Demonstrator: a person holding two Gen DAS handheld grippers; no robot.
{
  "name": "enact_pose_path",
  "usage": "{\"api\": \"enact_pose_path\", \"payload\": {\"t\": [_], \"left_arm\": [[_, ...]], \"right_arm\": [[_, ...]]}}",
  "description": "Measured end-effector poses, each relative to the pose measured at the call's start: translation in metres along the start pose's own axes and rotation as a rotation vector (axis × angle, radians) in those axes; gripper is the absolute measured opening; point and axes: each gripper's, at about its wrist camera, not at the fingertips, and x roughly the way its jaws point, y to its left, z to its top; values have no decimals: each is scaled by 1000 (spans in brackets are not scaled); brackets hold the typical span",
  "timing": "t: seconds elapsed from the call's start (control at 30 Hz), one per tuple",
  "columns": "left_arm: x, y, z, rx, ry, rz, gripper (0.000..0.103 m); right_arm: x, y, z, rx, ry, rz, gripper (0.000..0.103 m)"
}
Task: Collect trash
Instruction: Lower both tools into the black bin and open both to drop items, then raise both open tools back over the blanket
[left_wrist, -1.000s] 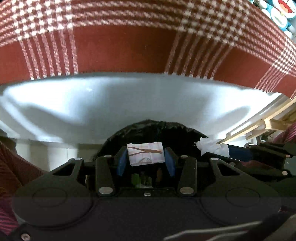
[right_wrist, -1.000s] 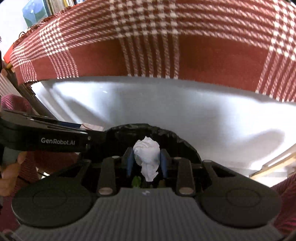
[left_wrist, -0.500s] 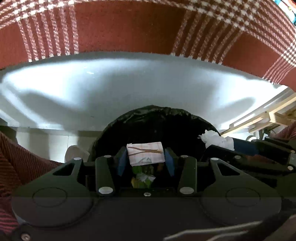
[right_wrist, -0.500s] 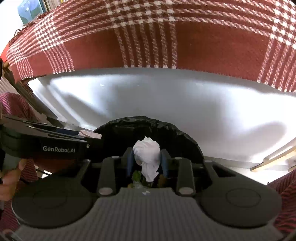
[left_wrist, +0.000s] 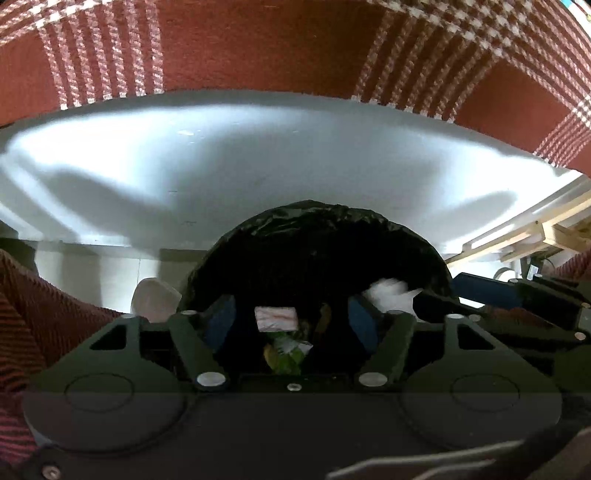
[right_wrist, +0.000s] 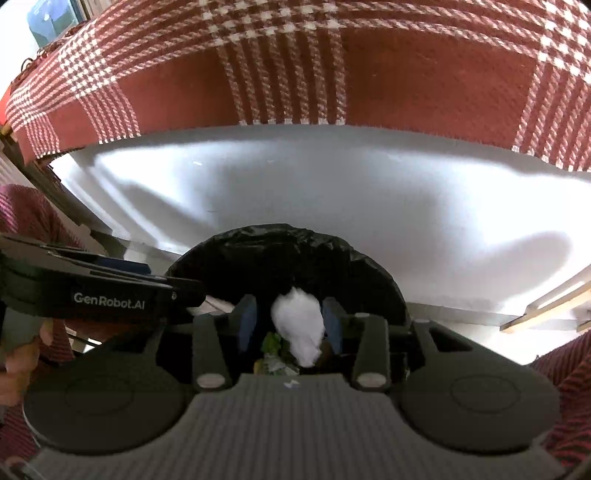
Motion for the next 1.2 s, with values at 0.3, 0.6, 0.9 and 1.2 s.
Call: {"api": "enact_pose_path", "payload": {"t": [0.3, 0.6, 0.9, 1.2], "left_arm": [[-18, 1, 7, 19, -46, 22, 77], [-95, -8, 43, 117, -269, -33, 83], [-159, -8, 96, 131, -547, -104, 92], [-134, -19, 167, 152, -655, -83, 94]], "right_arm": [[-7, -2, 4, 17, -31, 3, 68], [-61, 6, 40, -92, -219, -30, 76], [-132, 11, 90, -208, -520, -97, 85], [-120, -6, 140, -296, -589, -256, 90]]}}
